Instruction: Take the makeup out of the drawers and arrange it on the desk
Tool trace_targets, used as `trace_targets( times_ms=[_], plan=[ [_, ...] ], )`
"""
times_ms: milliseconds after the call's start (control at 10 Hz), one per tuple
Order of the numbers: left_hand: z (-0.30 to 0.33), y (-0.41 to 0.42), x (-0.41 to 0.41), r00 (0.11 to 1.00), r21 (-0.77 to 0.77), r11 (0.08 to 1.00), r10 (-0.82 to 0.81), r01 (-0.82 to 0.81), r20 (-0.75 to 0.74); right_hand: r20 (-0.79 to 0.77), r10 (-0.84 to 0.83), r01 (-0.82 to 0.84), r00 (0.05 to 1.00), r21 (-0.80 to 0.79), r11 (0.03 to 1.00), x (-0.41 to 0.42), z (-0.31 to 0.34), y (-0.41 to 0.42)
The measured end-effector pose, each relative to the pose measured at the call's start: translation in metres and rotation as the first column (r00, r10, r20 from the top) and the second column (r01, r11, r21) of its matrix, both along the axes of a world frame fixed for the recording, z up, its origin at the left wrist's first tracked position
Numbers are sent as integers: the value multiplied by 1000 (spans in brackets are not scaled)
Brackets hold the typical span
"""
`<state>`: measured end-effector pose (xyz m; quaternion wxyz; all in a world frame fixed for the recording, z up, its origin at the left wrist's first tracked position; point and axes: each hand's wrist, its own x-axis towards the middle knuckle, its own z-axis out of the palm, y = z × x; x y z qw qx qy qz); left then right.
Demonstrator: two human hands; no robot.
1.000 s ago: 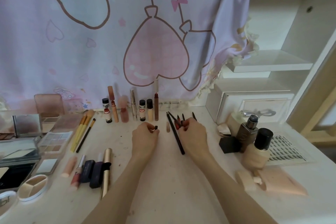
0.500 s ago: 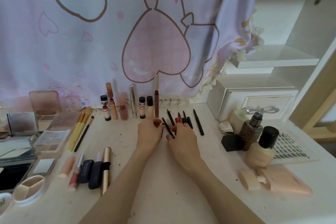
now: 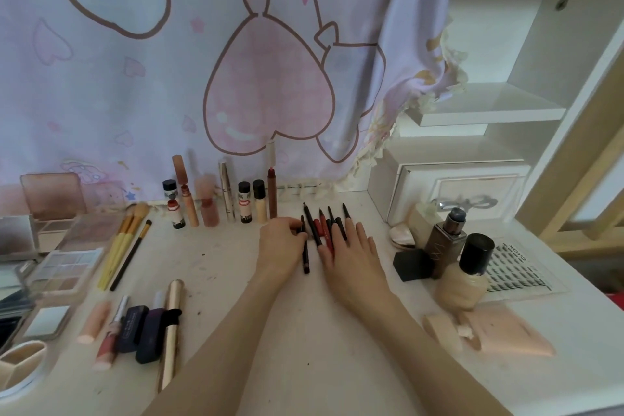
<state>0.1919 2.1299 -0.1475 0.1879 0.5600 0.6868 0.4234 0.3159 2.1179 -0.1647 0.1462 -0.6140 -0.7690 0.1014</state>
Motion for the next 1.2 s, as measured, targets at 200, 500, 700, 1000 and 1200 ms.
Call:
trace_targets(
  times_ms=[200,500,700,1000,1200],
  plan=[
    [-2,7,10,1000,-14,1000,12,-12,-3,7,13,-13,1000,-47,999,3,-3,6],
    [0,11,19,998,-34,998,58,-58,17,41,3,0,999,-74,997,8,1,16],
    [1,13,24,998,-40,998,42,-40,38,50,13,-6,999,-138,990,12,8,18],
    [0,7,18,995,-53,999,-10,5,-94,13,19,-17,1000,-123,992,14,10,14],
    [-17,-22,1,915,-77,997,-45,15,-401,-28,6,-8,1000,-57,998,13,0,-3]
  ],
)
